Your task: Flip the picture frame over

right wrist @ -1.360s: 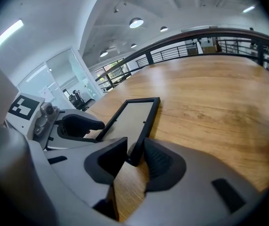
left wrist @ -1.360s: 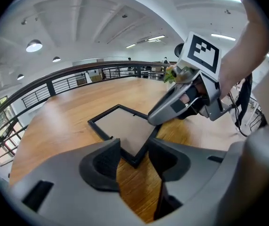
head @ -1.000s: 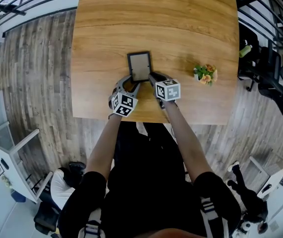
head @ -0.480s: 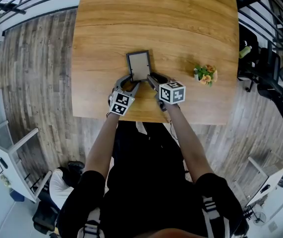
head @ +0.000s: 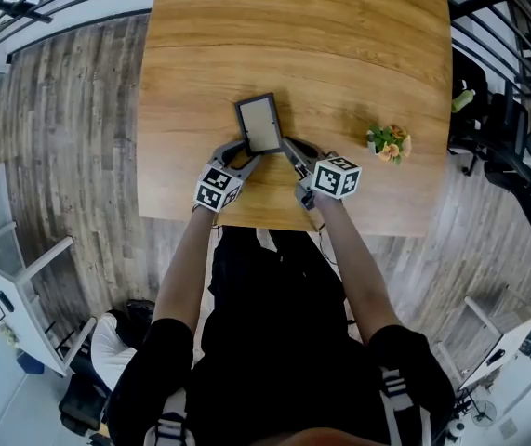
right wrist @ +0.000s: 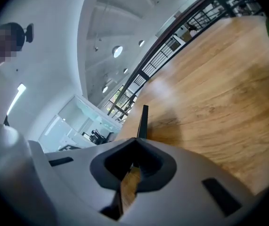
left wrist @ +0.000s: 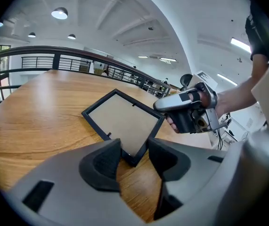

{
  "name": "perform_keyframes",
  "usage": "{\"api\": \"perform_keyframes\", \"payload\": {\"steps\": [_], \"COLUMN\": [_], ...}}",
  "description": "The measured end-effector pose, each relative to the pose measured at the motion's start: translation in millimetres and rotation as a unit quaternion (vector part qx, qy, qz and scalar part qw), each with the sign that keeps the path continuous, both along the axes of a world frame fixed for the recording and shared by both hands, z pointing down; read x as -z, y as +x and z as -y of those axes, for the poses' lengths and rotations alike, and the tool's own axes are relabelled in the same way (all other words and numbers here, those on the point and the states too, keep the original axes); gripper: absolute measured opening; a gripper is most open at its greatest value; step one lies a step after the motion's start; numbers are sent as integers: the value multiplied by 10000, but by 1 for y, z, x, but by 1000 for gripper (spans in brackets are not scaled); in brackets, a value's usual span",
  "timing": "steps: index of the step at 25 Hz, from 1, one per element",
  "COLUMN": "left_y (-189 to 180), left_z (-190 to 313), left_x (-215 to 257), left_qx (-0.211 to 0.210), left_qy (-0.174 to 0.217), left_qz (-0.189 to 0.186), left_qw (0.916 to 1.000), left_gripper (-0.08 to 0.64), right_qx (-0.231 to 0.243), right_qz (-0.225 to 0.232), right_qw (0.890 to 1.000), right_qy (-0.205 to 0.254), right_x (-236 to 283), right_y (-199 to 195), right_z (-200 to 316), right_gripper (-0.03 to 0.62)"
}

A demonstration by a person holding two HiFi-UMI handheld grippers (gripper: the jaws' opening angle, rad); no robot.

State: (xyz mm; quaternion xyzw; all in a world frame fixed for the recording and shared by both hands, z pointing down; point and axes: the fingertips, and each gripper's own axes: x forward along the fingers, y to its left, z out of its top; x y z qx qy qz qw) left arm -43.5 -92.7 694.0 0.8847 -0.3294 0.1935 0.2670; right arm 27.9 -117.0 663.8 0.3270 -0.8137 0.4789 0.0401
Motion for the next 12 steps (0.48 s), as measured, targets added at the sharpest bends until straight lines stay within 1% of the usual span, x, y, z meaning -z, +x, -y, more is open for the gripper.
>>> {"api": "perform_keyframes", "payload": {"steps": [3, 6, 7, 9, 10, 11, 12], "left_y": [-1, -2, -1, 7, 12, 16, 19], "left_z": [0, -3, -5, -13, -17, -20, -21], "left_x": [1, 3, 3, 1, 0, -1, -2], "left_qx": [-42, -165, -268, -628, -829, -973, -1039], "left_qy": [-63, -81, -74, -22, 17, 61, 105], "left_qz": [-74, -143, -129, -14, 59, 118, 160], "left_qw": [9999, 9997, 9995, 9980, 9965, 9952, 9944], "left_gripper": [187, 187, 187, 188, 189, 189, 189], "right_qx": [108, 139, 198, 520, 750, 975, 1153], "right_qz": [503, 1309, 1568, 1963, 1978, 1820, 1540], "right_qw": [9987, 9912, 9873, 9790, 9772, 9784, 9813], "right_qy": [-14, -132, -146, -191, -182, -118, -13], "right_x": [0, 7, 12, 21, 22, 20, 16], "right_y": [-5, -12, -16, -32, -42, -52, -60], "right_z": [-3, -4, -6, -14, -21, -27, -33], "right_gripper": [5, -5, -5, -5, -5, -5, 2]}}
